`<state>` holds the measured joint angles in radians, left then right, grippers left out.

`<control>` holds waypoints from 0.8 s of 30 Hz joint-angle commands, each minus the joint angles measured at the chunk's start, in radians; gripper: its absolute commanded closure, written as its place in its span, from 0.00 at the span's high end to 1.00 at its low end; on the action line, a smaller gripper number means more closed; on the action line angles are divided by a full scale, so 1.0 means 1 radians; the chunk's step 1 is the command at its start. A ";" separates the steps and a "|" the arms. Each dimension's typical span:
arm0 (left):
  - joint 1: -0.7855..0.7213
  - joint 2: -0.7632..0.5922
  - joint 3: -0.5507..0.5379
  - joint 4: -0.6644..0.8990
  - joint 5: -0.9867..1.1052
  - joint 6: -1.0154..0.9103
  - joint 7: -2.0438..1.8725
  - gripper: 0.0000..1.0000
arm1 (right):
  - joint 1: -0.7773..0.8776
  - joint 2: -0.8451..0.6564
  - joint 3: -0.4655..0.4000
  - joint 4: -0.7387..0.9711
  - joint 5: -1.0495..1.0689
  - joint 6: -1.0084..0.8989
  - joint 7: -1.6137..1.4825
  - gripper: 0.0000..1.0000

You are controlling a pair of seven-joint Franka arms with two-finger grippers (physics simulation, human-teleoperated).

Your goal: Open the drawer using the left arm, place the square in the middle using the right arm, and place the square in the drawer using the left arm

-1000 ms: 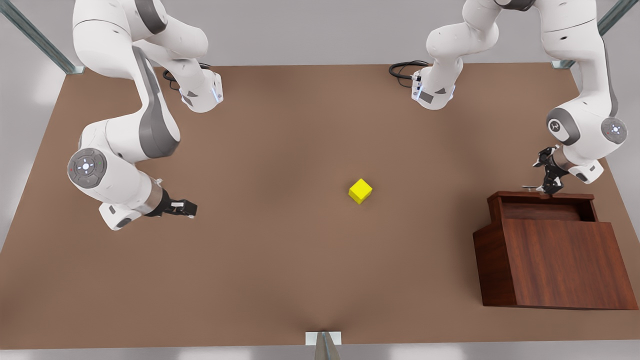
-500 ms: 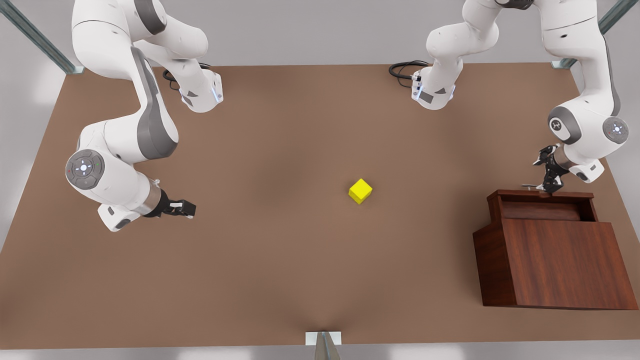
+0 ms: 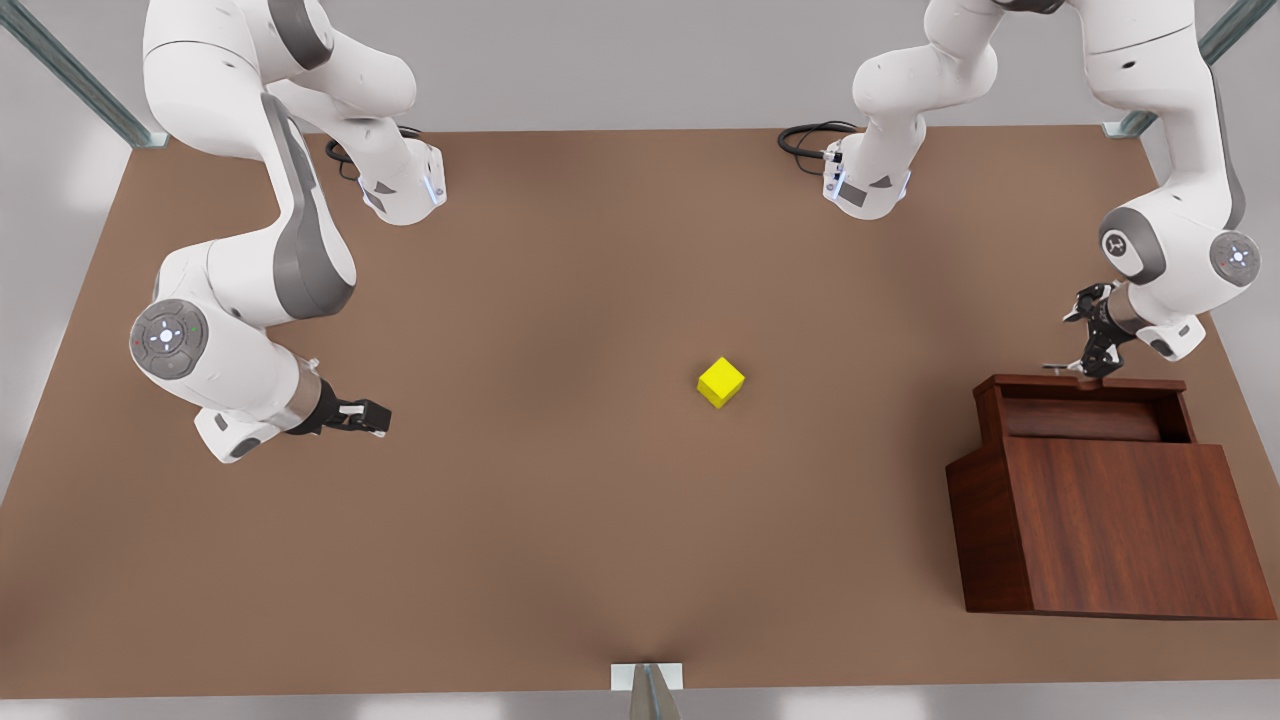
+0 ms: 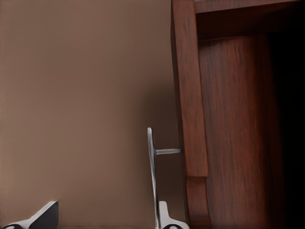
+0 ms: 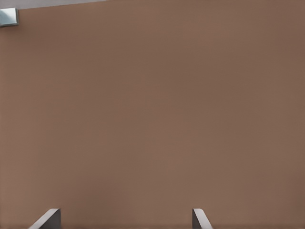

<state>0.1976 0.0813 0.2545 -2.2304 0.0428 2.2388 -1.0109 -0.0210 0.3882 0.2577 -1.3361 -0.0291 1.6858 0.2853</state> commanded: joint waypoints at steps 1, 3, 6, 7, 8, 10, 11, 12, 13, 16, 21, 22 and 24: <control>0.002 0.000 0.000 0.000 0.000 -0.001 0.000 1.00 | -0.001 0.000 0.000 0.000 0.000 0.000 0.000 1.00; 0.000 -0.006 0.000 0.000 0.000 -0.030 -0.003 1.00 | 0.001 0.001 0.000 0.000 0.000 0.002 0.000 1.00; 0.000 -0.022 0.000 0.003 0.000 -0.070 -0.005 1.00 | -0.001 0.001 0.000 0.000 0.000 0.002 0.000 1.00; 0.000 -0.029 -0.001 0.008 0.000 -0.083 -0.009 1.00 | 0.000 0.001 0.000 0.000 0.000 0.002 0.000 1.00; 0.000 -0.038 -0.004 0.029 -0.001 -0.119 -0.032 1.00 | -0.001 0.001 0.000 0.000 0.000 0.002 0.000 1.00; -0.009 -0.048 -0.173 0.273 -0.020 -0.470 -0.196 1.00 | -0.001 0.001 0.000 0.000 0.000 0.002 0.000 1.00; -0.009 -0.043 -0.263 0.366 -0.020 -0.565 -0.244 1.00 | -0.001 0.001 0.000 0.000 0.000 0.002 0.000 1.00; -0.012 -0.032 -0.421 0.503 -0.021 -0.674 -0.249 1.00 | -0.001 0.003 0.000 0.000 0.000 0.002 0.000 1.00; -0.049 0.003 -0.587 0.589 -0.023 -0.671 -0.230 1.00 | -0.001 0.001 0.000 0.000 0.000 0.002 0.000 1.00; -0.294 0.211 -0.713 0.756 -0.014 -0.436 -0.222 1.00 | -0.002 -0.002 0.000 0.000 0.000 0.000 -0.002 1.00; -0.544 0.479 -0.715 0.905 0.154 -0.373 0.647 1.00 | -0.004 -0.002 0.000 0.000 0.000 -0.002 -0.011 1.00; -0.544 0.463 -0.699 0.836 0.146 -0.381 0.931 1.00 | -0.004 0.000 0.000 0.000 0.000 -0.002 -0.015 1.00; -0.546 0.414 -0.661 0.618 0.146 -0.236 1.034 1.00 | -0.004 0.001 0.000 0.000 0.000 0.000 -0.015 1.00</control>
<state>-0.3485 0.4853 -0.3767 -1.6628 0.1651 2.0420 0.0397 -0.0246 0.3897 0.2576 -1.3361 -0.0291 1.6858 0.2700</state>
